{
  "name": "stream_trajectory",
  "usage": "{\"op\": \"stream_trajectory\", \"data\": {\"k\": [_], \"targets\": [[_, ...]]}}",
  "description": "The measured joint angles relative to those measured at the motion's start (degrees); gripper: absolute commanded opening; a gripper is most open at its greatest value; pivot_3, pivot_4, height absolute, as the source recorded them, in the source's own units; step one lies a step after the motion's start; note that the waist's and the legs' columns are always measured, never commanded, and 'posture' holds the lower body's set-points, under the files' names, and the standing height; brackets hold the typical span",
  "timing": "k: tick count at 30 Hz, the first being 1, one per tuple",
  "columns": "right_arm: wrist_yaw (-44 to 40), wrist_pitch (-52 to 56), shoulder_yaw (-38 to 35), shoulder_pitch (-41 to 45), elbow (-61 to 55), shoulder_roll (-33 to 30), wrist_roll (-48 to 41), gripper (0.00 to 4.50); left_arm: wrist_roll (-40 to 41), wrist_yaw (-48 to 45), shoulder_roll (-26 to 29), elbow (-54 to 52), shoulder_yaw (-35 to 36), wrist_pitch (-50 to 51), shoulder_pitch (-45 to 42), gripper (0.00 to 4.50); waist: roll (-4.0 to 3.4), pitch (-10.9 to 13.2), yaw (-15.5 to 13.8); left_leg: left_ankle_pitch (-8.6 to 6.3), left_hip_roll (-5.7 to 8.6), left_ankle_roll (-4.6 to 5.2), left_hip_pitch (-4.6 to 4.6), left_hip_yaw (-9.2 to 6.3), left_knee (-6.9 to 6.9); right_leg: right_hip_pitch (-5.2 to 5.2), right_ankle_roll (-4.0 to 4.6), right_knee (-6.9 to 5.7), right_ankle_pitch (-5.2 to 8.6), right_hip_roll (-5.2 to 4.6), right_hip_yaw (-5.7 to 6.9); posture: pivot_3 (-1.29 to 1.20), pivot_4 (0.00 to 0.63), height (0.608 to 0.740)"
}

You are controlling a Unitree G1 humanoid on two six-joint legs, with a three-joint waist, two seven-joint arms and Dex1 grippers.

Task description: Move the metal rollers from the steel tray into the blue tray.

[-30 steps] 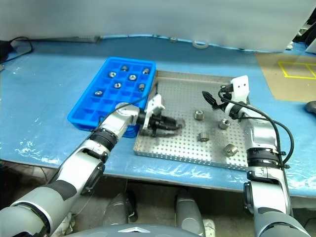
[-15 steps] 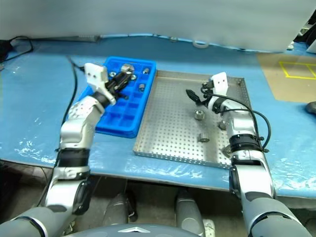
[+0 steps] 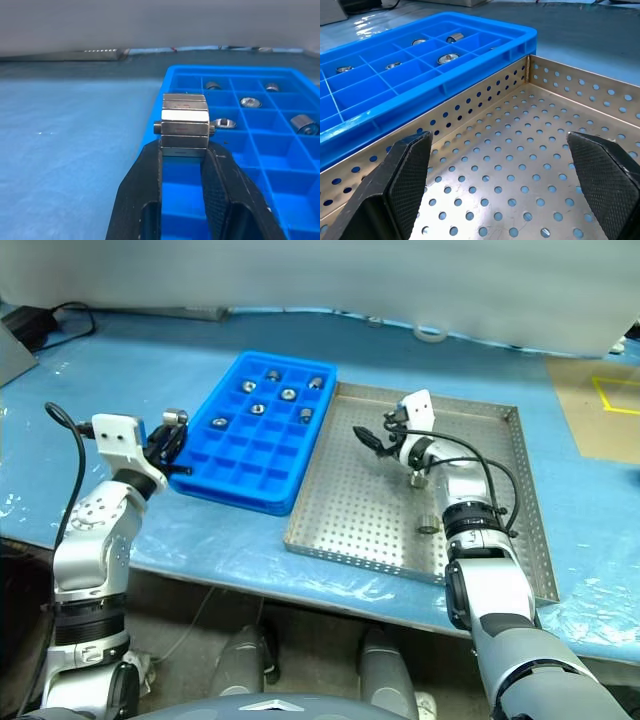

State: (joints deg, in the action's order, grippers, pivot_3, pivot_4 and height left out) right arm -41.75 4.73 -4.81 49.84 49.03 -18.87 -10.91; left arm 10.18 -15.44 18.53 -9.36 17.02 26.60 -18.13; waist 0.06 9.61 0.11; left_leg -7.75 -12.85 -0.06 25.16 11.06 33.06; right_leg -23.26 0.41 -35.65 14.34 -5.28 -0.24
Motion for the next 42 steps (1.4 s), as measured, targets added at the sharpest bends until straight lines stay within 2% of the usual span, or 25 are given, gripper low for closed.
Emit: {"op": "stream_trajectory", "data": {"k": [9, 20, 29, 30, 36, 40, 42], "targets": [[-0.4, -0.2, -0.1, 0.0, 0.0, -0.2, 0.2, 4.50, -1.7, 3.1, 1.5, 4.6, -1.1, 0.6, 0.1, 0.73, 0.00, 0.0, 0.1, 0.02, -0.07, -0.04, -0.02, -0.01, -0.01, -0.02, -0.01, -0.03, 0.00, 0.01, -0.01, -0.27, 0.150, 0.740], [-0.2, -0.3, -0.1, 0.0, 0.0, -0.4, 0.7, 4.50, -1.2, 2.5, 1.7, 4.9, -3.2, 3.0, 0.5, 0.73, 0.00, 0.0, 0.2, 0.03, -0.08, -0.04, -0.02, -0.01, -0.01, -0.03, -0.01, -0.04, 0.00, 0.01, -0.01, -0.28, 0.150, 0.740], [-0.2, -0.6, -0.1, 0.0, 0.0, -0.7, 0.9, 4.50, -0.5, 4.8, 0.9, -0.6, -3.2, 7.2, 3.3, 0.73, 0.00, 0.0, 0.5, 0.04, -0.08, -0.04, -0.02, 0.00, -0.01, -0.03, -0.01, -0.04, 0.00, 0.01, -0.02, -0.28, 0.150, 0.740], [-0.2, -0.6, -0.1, 0.0, 0.0, -0.8, 0.9, 4.50, -0.1, 5.0, 0.9, -1.5, -3.1, 7.8, 3.8, 1.47, 0.00, 0.0, 0.5, 0.03, -0.09, -0.04, -0.04, 0.00, -0.01, -0.02, -0.01, -0.04, 0.00, 0.01, -0.02, -0.28, 0.150, 0.740], [-0.6, -0.5, -0.8, 0.0, 0.0, -0.6, 0.2, 4.50, 0.3, 5.0, 1.0, -3.5, -3.8, 9.9, 4.4, 3.34, 0.00, 0.0, 0.5, 0.04, -0.09, -0.07, -0.09, -0.01, -0.01, -0.02, -0.01, -0.09, 0.00, 0.01, -0.04, -0.28, 0.150, 0.740], [-1.8, 2.5, -5.4, 0.1, -0.9, -0.6, -4.9, 4.50, 0.9, 1.9, 3.0, -0.8, -4.1, 9.5, 2.6, 3.34, 0.00, 0.0, 0.4, 0.05, -0.04, -0.08, -0.08, -0.01, -0.01, -0.01, -0.01, -0.10, 0.00, 0.02, -0.05, -0.30, 0.150, 0.740], [-2.7, 4.5, -5.8, 0.1, -2.0, -2.2, -5.5, 4.50, 1.6, -3.8, 5.8, 1.4, -6.1, 6.6, 1.1, 3.34, 0.00, 0.0, 0.2, 0.06, -0.02, -0.07, -0.04, -0.02, -0.01, -0.02, -0.01, -0.08, 0.00, 0.02, -0.02, -0.31, 0.150, 0.740]]}}
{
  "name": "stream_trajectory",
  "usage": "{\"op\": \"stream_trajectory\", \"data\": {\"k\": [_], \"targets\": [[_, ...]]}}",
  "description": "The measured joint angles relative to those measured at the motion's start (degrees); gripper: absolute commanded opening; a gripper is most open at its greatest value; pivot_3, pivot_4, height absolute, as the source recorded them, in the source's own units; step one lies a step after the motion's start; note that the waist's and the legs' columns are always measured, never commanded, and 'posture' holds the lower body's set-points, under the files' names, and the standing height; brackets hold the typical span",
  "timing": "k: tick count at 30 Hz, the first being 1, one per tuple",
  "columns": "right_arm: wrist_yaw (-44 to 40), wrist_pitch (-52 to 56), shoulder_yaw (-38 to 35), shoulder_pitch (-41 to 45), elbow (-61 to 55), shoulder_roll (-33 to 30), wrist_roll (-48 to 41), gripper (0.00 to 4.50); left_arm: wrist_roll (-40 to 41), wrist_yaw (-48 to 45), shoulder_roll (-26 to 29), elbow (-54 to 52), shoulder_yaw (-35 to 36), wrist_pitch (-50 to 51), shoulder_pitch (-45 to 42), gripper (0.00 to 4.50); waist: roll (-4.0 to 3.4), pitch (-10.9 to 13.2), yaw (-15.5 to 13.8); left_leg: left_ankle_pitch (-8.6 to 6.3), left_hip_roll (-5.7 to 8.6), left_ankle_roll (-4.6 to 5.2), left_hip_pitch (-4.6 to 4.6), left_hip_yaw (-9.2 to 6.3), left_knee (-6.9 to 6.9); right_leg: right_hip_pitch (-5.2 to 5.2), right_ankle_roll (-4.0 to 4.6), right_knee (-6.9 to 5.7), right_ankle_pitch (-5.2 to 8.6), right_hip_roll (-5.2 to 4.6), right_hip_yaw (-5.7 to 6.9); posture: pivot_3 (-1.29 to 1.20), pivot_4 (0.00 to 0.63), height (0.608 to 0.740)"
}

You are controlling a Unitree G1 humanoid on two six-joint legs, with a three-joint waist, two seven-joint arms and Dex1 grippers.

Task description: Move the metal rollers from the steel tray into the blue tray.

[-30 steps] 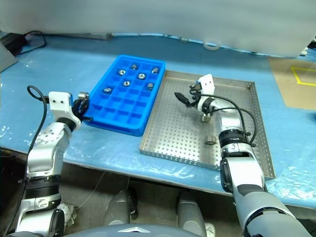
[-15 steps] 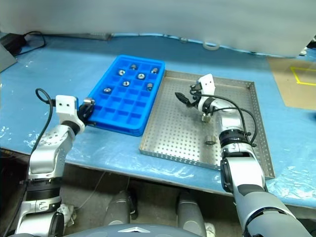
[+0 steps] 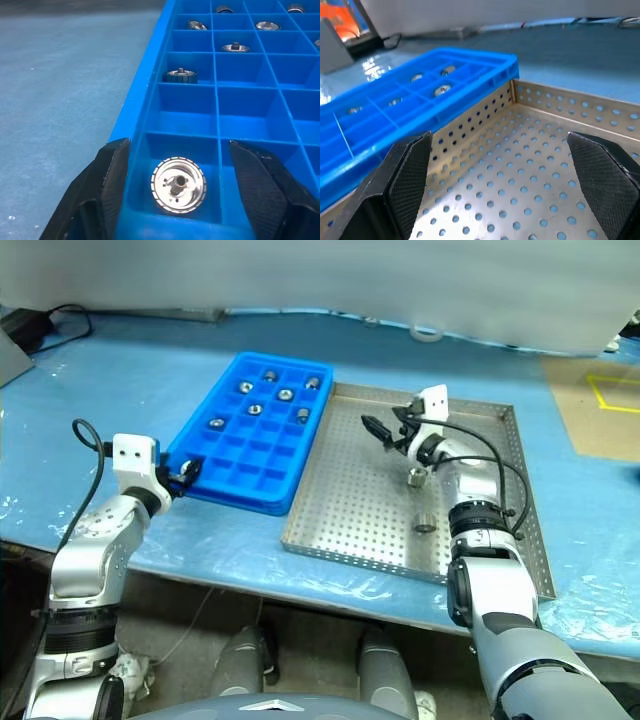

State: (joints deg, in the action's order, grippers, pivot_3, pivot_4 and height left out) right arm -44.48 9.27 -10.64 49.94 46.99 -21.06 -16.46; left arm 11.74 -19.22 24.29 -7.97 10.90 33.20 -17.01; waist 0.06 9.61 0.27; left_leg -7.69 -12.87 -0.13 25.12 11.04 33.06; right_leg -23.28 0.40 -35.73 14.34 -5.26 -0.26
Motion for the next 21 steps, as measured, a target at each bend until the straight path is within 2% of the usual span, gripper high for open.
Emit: {"op": "stream_trajectory", "data": {"k": [5, 10, 11, 16, 21], "targets": [[-1.0, 1.3, 0.0, -0.2, -1.4, -4.1, 0.5, 4.50, 2.1, -10.5, 0.9, 4.3, -3.8, -7.9, -9.2, 3.34, 0.00, 0.0, -0.9, 0.01, 0.06, 0.01, -0.04, 0.02, 0.01, 0.05, 0.00, 0.00, 0.00, -0.02, -0.03, -0.36, 0.150, 0.740], [-0.1, 2.2, -0.5, -1.2, -3.8, -5.7, 0.5, 4.50, 0.8, -17.8, -4.0, 17.3, -11.3, -15.9, -21.9, 3.34, 0.00, 0.0, -1.0, 0.08, 0.08, 0.13, -0.06, 0.08, 0.01, 0.04, 0.00, 0.00, -0.01, -0.02, -0.11, -0.36, 0.150, 0.740], [0.1, 2.5, -0.7, -1.9, -5.1, -6.0, 0.4, 4.50, -0.1, -18.9, -5.1, 20.5, -13.1, -17.8, -24.1, 3.34, 0.00, 0.0, -1.0, 0.10, 0.06, 0.17, -0.04, 0.09, 0.01, 0.02, -0.01, 0.00, -0.01, -0.02, -0.10, -0.47, 0.150, 0.740], [3.8, 5.5, -2.9, -9.0, -15.0, -7.0, -0.9, 4.50, -4.3, -22.2, -13.5, 43.9, -17.6, -29.3, -38.0, 3.34, 0.00, 0.0, -0.8, 0.04, 0.09, 0.34, -0.01, 0.19, 0.05, 0.03, -0.43, 0.03, -0.25, -0.03, -0.25, -0.63, 0.150, 0.740], [9.1, 9.7, -7.7, -18.2, -27.1, -8.6, -3.3, 4.50, -5.8, -24.8, -19.5, 61.9, -17.9, -38.2, -44.8, 3.34, -0.01, 0.0, 1.6, -0.11, 0.16, 0.55, -0.02, 0.49, 0.06, 0.01, -0.64, 0.25, -0.38, -0.06, -0.93, -0.75, 0.150, 0.740]]}}
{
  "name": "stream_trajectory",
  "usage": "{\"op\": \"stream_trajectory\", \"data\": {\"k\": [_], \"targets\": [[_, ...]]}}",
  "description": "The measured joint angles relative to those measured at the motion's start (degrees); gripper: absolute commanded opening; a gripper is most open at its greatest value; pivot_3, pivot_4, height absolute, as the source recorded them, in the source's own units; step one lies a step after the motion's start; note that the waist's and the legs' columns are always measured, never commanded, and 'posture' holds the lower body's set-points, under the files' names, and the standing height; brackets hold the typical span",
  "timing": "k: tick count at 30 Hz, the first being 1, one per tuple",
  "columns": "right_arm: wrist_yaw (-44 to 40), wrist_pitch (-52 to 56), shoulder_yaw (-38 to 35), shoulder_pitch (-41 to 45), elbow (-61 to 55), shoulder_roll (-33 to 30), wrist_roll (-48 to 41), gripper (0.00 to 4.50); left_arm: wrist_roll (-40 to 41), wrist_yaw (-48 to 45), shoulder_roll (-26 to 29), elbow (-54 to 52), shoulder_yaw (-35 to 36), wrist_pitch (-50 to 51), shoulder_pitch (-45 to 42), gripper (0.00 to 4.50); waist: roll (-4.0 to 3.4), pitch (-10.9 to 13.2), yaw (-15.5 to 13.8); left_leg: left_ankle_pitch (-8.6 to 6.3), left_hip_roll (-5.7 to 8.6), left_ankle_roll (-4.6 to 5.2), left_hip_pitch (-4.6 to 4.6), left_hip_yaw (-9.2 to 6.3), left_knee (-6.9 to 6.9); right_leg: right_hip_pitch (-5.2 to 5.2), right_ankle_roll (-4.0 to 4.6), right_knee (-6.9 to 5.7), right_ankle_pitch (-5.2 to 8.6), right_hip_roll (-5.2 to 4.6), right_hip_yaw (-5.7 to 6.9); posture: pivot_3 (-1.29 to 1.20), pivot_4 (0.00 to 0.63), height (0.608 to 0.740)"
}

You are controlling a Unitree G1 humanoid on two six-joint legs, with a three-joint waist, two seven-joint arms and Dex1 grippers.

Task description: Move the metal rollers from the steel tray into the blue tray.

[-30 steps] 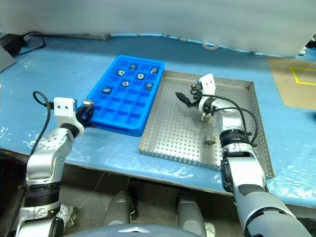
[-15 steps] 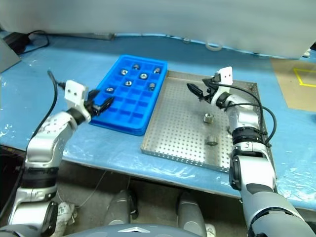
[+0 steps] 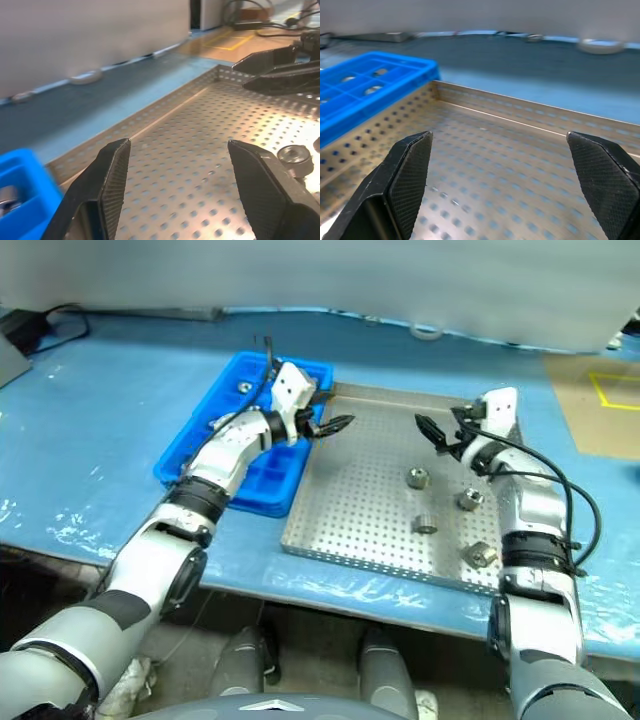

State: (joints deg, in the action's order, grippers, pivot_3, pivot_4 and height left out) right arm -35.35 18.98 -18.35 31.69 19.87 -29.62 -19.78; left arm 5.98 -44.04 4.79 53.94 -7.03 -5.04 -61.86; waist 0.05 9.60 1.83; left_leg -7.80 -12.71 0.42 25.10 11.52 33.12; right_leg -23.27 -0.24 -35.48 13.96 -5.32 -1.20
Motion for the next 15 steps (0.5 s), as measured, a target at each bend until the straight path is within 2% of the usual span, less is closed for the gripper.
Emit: {"op": "stream_trajectory", "data": {"k": [6, 15], "targets": [[6.9, 4.4, -6.6, -8.7, -12.3, -1.1, -2.9, 4.50, -0.6, -1.4, -4.2, 11.9, 1.8, -4.8, -5.6, 3.34, 0.00, 0.0, 4.4, -0.09, 0.06, 0.14, -0.07, 0.15, 0.12, 0.01, -0.10, 0.35, -0.05, 0.01, -0.26, -0.89, 0.150, 0.740], [12.7, 8.4, -11.1, -18.3, -24.4, -1.3, -5.8, 4.50, -5.8, 4.5, -6.4, 20.0, 2.1, -6.5, -6.2, 3.34, 0.00, 0.0, 13.8, -0.38, 0.74, 0.62, 0.06, 0.18, 0.32, 0.13, -0.35, 0.82, -0.19, -0.50, -0.17, -0.97, 0.150, 0.740]]}}
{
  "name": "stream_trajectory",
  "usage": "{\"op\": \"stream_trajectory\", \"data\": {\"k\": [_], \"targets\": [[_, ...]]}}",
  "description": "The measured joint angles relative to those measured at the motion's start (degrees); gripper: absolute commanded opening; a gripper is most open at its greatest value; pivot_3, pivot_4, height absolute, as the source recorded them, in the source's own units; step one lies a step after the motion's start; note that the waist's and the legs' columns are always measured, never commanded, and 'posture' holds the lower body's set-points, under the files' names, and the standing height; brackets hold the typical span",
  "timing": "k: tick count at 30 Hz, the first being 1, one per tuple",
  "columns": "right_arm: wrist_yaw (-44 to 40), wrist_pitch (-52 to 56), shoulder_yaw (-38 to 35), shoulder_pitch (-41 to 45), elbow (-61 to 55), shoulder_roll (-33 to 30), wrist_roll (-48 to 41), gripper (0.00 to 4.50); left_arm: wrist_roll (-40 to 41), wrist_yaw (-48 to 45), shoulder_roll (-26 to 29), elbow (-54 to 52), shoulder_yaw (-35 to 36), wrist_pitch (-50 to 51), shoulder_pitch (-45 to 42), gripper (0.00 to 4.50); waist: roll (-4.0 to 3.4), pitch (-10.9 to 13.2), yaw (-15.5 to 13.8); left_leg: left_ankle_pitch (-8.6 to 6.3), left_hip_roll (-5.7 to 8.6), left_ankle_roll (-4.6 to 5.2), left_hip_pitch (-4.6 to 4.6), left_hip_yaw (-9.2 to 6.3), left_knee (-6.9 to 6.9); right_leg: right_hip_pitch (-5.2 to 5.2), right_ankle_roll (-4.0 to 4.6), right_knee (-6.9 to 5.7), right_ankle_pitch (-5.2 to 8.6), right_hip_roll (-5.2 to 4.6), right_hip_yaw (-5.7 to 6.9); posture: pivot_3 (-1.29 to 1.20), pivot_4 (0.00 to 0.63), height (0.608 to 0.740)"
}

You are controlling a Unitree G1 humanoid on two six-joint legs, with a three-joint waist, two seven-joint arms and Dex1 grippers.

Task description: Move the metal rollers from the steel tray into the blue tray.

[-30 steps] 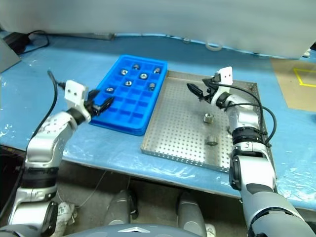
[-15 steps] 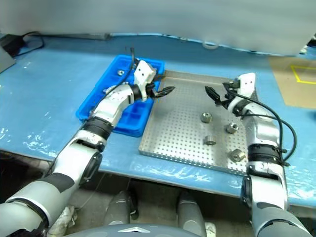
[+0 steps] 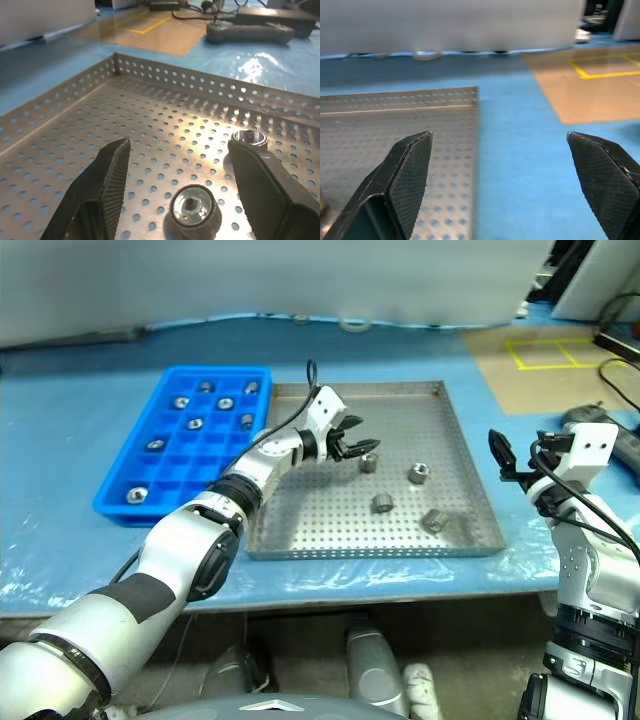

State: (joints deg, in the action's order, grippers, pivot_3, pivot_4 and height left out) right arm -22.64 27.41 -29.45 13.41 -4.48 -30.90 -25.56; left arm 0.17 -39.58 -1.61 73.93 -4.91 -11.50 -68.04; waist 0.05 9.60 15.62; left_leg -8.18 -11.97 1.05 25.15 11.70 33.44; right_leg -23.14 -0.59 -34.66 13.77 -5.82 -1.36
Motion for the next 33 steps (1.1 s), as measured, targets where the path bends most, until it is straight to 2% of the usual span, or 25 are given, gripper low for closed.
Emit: {"op": "stream_trajectory", "data": {"k": [4, 10, 13, 16, 22, 27, 30, 33], "targets": [[1.2, 0.6, 0.0, -0.6, -1.4, 0.0, -0.9, 4.50, -3.2, 6.9, -0.3, 1.7, -0.3, 0.3, 0.0, 3.34, 0.01, 0.0, 4.0, -0.27, 0.28, 0.40, 0.12, 0.00, 0.36, 0.10, -0.18, 0.03, 0.07, -0.37, 0.07, -0.99, 0.150, 0.740], [1.8, 0.7, -0.2, -1.9, -2.3, 0.0, -1.7, 4.50, -7.4, 18.5, 1.0, 3.0, -0.7, 2.5, 0.0, 3.34, 0.01, 0.0, 7.9, -0.62, 0.59, 0.62, 0.39, -0.05, 0.83, 0.21, -0.40, 0.10, 0.10, -0.76, 0.18, -0.98, 0.150, 0.740], [1.8, 0.7, -0.4, -2.2, -2.3, 0.0, -1.8, 4.50, -7.3, 22.1, 2.2, 3.2, 1.1, 4.0, 0.0, 3.34, 0.02, 0.0, 9.0, -0.71, 1.05, 0.77, 0.46, -0.10, 0.84, 0.24, -1.14, 0.13, 0.07, -1.27, 0.22, -0.96, 0.150, 0.740], [1.8, 0.7, -0.3, -2.1, -1.8, 0.0, -1.7, 4.50, -6.4, 20.3, 2.4, 3.1, 2.7, 4.8, 0.7, 3.34, 0.01, 0.0, 10.1, -0.84, 1.21, 1.01, 0.57, -0.15, 0.87, 0.40, -1.35, 0.38, 0.07, -1.50, 0.34, -0.94, 0.150, 0.740], [1.3, 0.2, 1.8, 1.2, 1.7, 0.0, -1.2, 4.50, -4.4, 10.5, 1.1, 2.0, 4.2, 5.8, 3.4, 3.34, 0.00, 0.0, 10.4, -0.95, 1.23, 1.54, 0.78, -0.16, 0.87, 0.71, -1.53, 1.10, -0.09, -1.73, 0.73, -0.90, 0.150, 0.740], [0.7, -0.7, 3.8, 2.0, 3.8, 0.0, -0.4, 4.50, -6.1, 10.1, 1.7, 1.6, 2.8, 7.2, 4.8, 3.34, -0.01, 0.0, 10.3, -0.97, 1.25, 1.65, 0.79, -0.19, 0.87, 0.92, -1.55, 1.15, -0.08, -2.04, 1.14, -0.90, 0.150, 0.740], [0.5, -1.1, 3.8, 2.3, 4.3, -0.1, -0.3, 4.50, -6.4, 11.1, 2.0, 1.5, 2.5, 7.6, 4.8, 2.81, -0.01, 0.0, 10.4, -1.00, 1.41, 1.75, 0.74, -0.19, 0.94, 1.07, -1.57, 1.15, -0.07, -2.26, 1.25, -0.89, 0.150, 0.740], [0.4, -1.4, 3.8, 2.5, 4.7, -0.1, -0.2, 4.50, -6.0, 11.2, 2.6, 1.4, 3.2, 7.6, 5.0, 1.86, -0.01, 0.0, 10.6, -1.06, 1.62, 1.85, 0.77, -0.22, 1.05, 1.12, -1.57, 1.15, -0.07, -2.45, 1.25, -0.86, 0.150, 0.740]]}}
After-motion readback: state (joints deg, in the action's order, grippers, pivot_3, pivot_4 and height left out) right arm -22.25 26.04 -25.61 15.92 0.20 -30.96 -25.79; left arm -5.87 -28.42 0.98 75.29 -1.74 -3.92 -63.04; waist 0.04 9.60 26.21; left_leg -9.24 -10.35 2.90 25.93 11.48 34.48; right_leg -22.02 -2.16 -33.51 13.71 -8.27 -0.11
